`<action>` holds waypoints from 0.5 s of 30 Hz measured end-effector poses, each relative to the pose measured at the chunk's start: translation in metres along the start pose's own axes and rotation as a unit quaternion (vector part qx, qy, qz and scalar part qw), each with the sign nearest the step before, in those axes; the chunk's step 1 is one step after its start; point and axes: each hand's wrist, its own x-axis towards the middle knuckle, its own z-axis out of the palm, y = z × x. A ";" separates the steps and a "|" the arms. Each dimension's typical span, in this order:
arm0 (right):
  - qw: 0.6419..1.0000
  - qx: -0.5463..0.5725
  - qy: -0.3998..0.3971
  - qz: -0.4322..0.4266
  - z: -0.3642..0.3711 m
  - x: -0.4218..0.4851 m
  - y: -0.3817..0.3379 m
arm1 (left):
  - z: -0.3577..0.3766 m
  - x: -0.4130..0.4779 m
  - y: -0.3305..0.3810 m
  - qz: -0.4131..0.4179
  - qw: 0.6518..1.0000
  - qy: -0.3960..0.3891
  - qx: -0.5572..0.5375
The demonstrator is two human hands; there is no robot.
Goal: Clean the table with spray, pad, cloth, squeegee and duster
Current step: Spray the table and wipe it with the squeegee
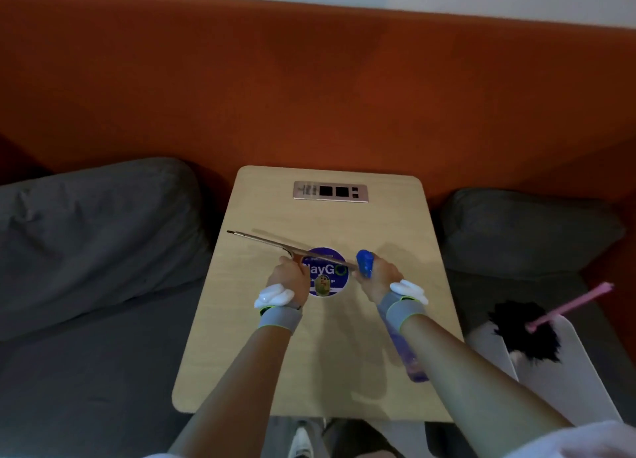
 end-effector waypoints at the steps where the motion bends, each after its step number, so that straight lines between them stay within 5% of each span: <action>1: 1.000 0.004 0.004 -0.003 0.002 -0.011 0.004 | 0.003 -0.009 -0.003 0.003 1.000 0.002 0.003; 15: 0.995 0.056 0.025 0.074 0.013 -0.083 0.035 | 0.009 -0.048 -0.037 -0.037 0.993 0.065 -0.095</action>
